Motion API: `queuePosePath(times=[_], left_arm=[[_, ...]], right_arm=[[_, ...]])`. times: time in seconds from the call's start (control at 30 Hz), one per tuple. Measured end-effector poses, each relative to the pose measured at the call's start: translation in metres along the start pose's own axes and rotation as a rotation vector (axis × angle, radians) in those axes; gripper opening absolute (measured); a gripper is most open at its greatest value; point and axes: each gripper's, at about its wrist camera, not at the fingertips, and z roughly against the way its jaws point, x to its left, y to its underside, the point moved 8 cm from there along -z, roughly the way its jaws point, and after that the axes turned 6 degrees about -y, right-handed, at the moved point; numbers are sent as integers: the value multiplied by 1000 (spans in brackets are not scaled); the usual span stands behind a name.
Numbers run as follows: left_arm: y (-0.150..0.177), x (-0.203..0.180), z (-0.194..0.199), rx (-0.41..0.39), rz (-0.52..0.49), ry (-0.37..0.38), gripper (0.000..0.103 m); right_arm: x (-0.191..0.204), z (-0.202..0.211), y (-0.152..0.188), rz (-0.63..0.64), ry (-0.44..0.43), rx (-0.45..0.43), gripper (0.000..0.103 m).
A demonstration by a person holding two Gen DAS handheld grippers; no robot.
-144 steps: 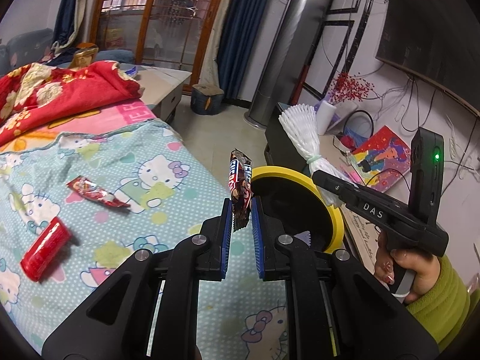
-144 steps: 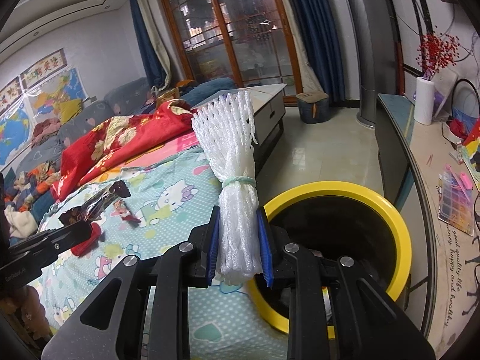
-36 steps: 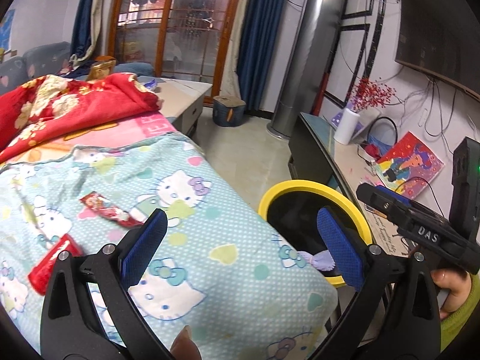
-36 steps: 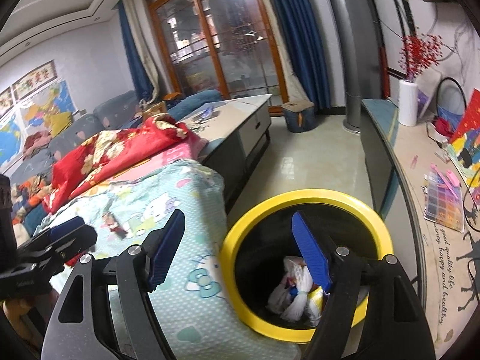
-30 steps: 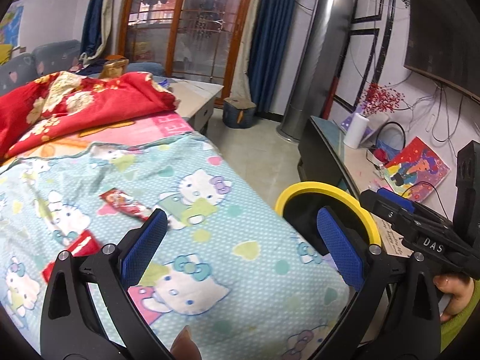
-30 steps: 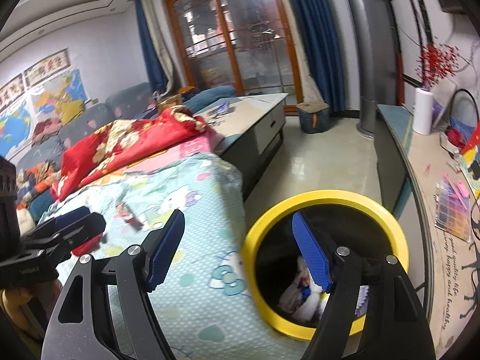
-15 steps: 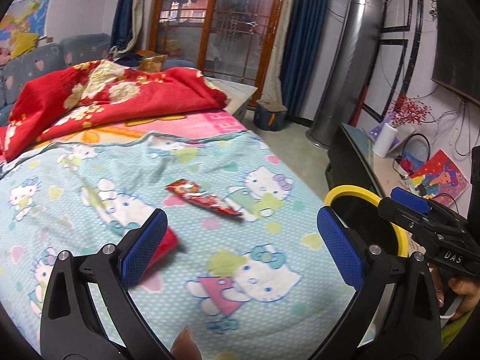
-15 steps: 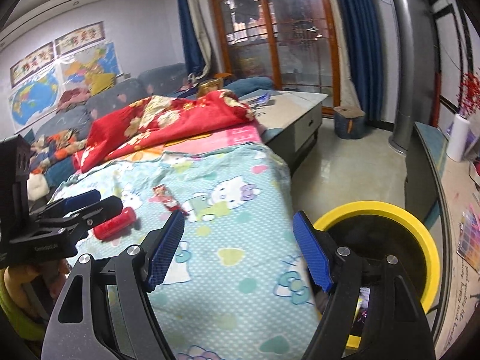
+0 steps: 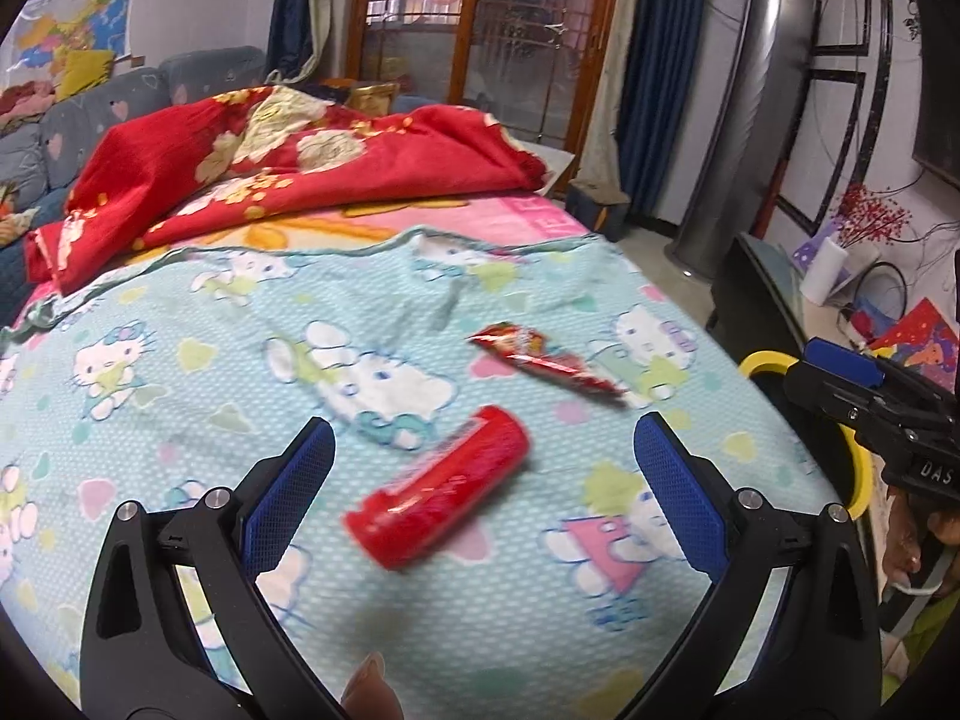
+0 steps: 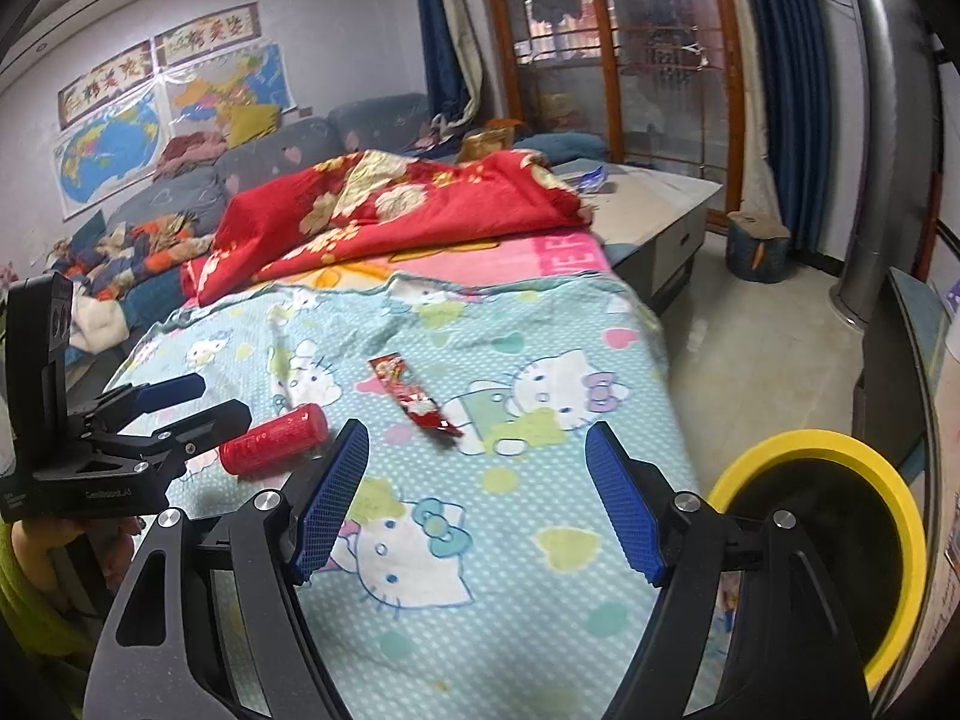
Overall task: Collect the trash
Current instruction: 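Move both open tools back over the red can and red wrapper, then grasp the red can with the left tool while the right tool grasps the red snack wrapper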
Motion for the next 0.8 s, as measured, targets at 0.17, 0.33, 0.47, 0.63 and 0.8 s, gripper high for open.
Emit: queuePosePath(times=[0.17, 0.33, 0.47, 0.63, 0.8], left_arm=[[7, 17, -10, 34, -5, -3, 92], [17, 19, -22, 72, -52, 0, 92], [23, 19, -31, 94, -76, 3, 89], [30, 21, -39, 126, -87, 17, 78], [34, 23, -45, 151, -70, 42, 66]], right_arm=[[8, -30, 1, 17, -16, 55, 72], [11, -53, 2, 55, -7, 97, 72], [13, -75, 4, 77, -6, 138, 70], [14, -109, 11, 124, 0, 207, 61], [19, -135, 16, 149, -11, 264, 45]])
